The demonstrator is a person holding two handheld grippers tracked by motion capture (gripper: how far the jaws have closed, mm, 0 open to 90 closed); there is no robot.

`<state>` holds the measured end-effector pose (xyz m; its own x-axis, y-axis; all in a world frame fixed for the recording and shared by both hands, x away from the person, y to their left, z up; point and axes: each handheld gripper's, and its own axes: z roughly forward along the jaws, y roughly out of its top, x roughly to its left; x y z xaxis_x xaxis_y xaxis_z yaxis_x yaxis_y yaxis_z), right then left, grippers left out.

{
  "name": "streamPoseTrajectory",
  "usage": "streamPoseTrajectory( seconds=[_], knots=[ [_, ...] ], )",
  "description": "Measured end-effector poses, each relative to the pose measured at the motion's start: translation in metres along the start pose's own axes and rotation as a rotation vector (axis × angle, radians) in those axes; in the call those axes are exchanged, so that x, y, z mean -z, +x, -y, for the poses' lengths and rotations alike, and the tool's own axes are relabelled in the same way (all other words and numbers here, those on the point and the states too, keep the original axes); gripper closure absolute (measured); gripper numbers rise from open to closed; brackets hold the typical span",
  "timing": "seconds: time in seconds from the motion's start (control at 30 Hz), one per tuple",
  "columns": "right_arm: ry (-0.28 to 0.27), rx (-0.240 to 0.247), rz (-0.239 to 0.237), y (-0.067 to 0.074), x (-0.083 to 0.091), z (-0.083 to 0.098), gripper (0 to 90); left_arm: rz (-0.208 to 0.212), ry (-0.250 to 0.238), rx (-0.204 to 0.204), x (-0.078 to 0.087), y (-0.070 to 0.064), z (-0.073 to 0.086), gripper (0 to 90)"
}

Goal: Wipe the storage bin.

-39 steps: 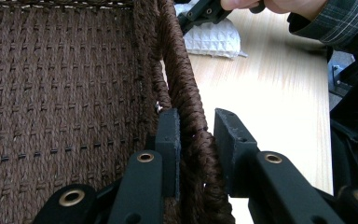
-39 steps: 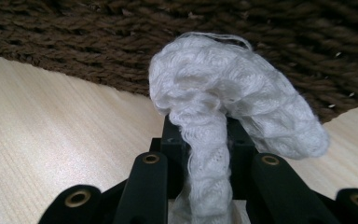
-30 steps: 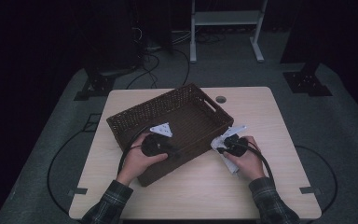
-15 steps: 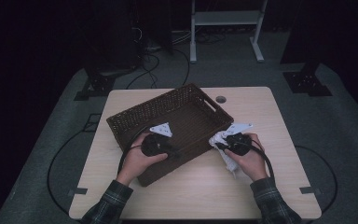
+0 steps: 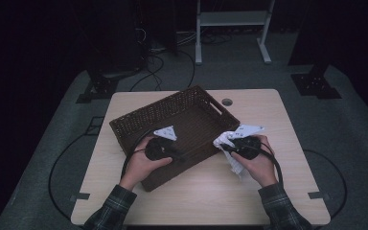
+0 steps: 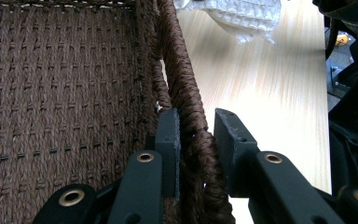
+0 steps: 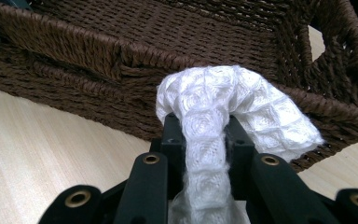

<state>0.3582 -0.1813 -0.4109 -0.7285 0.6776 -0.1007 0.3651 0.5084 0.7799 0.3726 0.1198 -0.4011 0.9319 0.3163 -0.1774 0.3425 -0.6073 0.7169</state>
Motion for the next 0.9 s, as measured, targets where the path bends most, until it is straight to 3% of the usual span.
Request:
streamPoseTrajectory(
  seconds=[0.13, 0.6, 0.9],
  knots=[
    [0.014, -0.009, -0.006, -0.002, -0.008, 0.004, 74.2, -0.001, 0.003, -0.001, 0.0, 0.0, 0.0, 71.3],
    [0.161, 0.0, -0.037, 0.0, -0.051, 0.025, 74.1, -0.002, 0.005, 0.002, -0.001, -0.001, 0.0, 71.3],
    [0.191, 0.009, -0.041, 0.005, -0.061, 0.031, 74.1, -0.003, 0.005, -0.004, 0.0, -0.001, 0.0, 71.3]
  ],
)
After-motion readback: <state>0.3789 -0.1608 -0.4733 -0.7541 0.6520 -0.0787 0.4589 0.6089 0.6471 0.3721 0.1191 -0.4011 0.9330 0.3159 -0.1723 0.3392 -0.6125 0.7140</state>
